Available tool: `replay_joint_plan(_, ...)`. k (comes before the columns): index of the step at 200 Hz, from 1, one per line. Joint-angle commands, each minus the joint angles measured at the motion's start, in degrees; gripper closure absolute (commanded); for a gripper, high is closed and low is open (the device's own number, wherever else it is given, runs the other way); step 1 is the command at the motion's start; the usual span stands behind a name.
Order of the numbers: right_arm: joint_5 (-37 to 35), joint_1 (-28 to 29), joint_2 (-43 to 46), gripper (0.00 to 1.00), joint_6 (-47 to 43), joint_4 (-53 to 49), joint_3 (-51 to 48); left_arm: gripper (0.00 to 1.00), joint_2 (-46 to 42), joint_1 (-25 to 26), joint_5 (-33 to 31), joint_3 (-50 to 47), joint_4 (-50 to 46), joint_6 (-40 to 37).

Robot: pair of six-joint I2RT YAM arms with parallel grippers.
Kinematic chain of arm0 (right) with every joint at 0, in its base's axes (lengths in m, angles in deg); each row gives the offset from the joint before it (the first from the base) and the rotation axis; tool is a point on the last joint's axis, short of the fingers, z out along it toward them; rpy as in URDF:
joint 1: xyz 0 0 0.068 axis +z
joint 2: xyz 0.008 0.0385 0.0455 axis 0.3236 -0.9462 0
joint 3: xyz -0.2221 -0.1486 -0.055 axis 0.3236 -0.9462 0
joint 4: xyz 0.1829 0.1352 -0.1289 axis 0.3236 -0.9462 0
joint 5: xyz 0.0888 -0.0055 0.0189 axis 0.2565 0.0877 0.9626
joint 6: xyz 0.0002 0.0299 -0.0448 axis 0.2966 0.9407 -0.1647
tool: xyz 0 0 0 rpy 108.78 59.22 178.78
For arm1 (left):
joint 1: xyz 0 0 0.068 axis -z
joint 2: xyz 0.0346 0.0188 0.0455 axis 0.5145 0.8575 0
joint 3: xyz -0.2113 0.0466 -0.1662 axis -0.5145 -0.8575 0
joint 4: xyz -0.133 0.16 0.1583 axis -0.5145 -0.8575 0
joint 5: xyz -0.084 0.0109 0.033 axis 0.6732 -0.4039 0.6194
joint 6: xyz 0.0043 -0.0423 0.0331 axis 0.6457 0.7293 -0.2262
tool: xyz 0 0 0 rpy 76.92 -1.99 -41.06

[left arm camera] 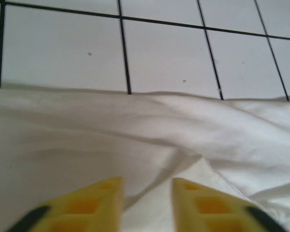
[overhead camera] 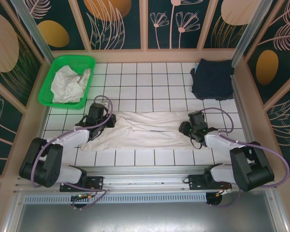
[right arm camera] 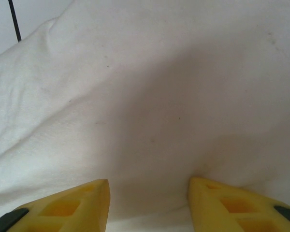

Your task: Fold and stack the t-shirts

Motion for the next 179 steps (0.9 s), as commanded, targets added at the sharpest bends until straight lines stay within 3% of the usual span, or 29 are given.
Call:
replay_joint_plan(1, 0.3, -0.3, -0.7, 0.52, 1.0, 1.4, -1.1, 0.41, 1.2, 0.3, 4.2, 1.8, -1.2, -2.2)
replay_joint_plan(8, 0.3, -0.3, -1.2, 0.53, 1.0, 1.7, -1.0, 0.39, 3.3, 0.6, 5.3, 3.6, -2.1, -3.3)
replay_joint_plan(21, 0.2, -0.3, -1.6, 0.52, 0.9, 1.9, -0.9, 0.48, 8.8, 1.3, 7.9, 8.0, -5.1, -5.5)
replay_joint_plan(36, 1.5, -0.3, -1.0, 0.52, 1.0, 2.3, -1.2, 0.48, 13.6, 2.6, 7.2, 11.1, -6.9, -6.0)
replay_joint_plan(72, 3.2, -0.3, 0.4, 0.52, 1.4, 4.6, -2.5, 0.56, 15.5, 3.4, 7.4, 11.7, -6.6, -5.8)
replay_joint_plan(101, 3.4, -0.3, -0.1, 0.53, 1.0, 3.7, -1.4, 0.84, 13.4, 3.5, 7.1, 12.0, -9.5, -6.6)
replay_joint_plan(126, 2.3, -0.4, 0.7, 0.52, 0.9, 3.4, -1.7, 1.00, 8.5, 3.8, 7.4, 10.7, -11.7, -6.2)
replay_joint_plan(179, 3.4, -1.9, 0.4, 0.52, 0.1, 5.1, -1.7, 1.00, 0.0, 6.3, 4.3, 5.4, -17.9, -2.8)
